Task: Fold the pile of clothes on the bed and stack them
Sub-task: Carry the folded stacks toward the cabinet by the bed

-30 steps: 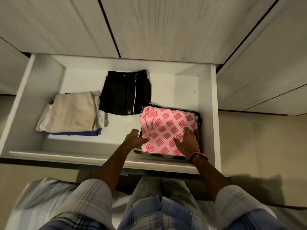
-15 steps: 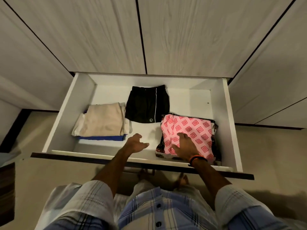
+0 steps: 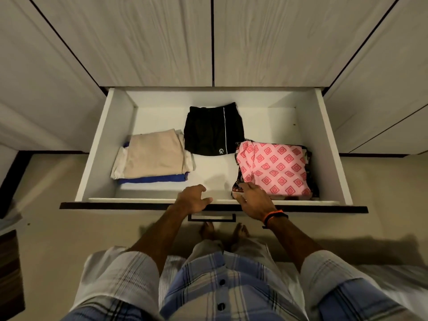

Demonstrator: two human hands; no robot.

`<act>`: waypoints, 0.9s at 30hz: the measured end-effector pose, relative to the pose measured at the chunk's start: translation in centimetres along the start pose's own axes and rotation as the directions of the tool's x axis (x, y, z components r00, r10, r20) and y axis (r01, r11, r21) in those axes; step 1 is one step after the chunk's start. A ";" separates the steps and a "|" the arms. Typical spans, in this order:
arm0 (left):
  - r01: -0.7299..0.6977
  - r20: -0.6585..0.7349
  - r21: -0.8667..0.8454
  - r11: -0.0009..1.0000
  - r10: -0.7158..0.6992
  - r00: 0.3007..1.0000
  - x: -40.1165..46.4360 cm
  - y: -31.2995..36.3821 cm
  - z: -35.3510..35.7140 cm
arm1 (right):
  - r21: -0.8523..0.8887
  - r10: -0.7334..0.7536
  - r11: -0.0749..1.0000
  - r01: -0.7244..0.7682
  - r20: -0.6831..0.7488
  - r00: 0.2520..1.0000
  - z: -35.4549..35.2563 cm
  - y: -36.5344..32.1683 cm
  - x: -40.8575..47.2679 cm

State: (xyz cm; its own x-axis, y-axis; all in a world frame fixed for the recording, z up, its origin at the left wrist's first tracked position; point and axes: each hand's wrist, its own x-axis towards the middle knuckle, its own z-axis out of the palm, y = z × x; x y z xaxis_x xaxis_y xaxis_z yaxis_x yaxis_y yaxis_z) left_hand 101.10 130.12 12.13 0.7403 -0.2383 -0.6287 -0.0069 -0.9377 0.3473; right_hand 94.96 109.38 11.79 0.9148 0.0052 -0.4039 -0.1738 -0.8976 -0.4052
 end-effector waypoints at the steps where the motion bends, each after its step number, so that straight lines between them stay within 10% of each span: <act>1: -0.008 0.000 0.017 1.000 0.008 1.000 -0.3 -0.1 0.4 | -0.025 -0.014 1.000 0.014 -0.004 1.000 0.4 0.0 -0.4; 27: -0.193 0.011 0.402 0.895 0.206 0.979 -5.8 -4.1 7.7 | -0.440 -0.033 0.897 0.050 0.047 0.998 7.5 0.7 -7.8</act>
State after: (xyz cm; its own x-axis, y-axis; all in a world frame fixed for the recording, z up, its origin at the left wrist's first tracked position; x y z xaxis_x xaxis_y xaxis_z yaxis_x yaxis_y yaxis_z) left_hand 91.61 133.45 8.98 0.7158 -0.4289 -0.5511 -0.4190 -0.8951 0.1523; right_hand 84.92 112.07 8.50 0.9019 0.0552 -0.4284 0.0504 -0.9985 -0.0225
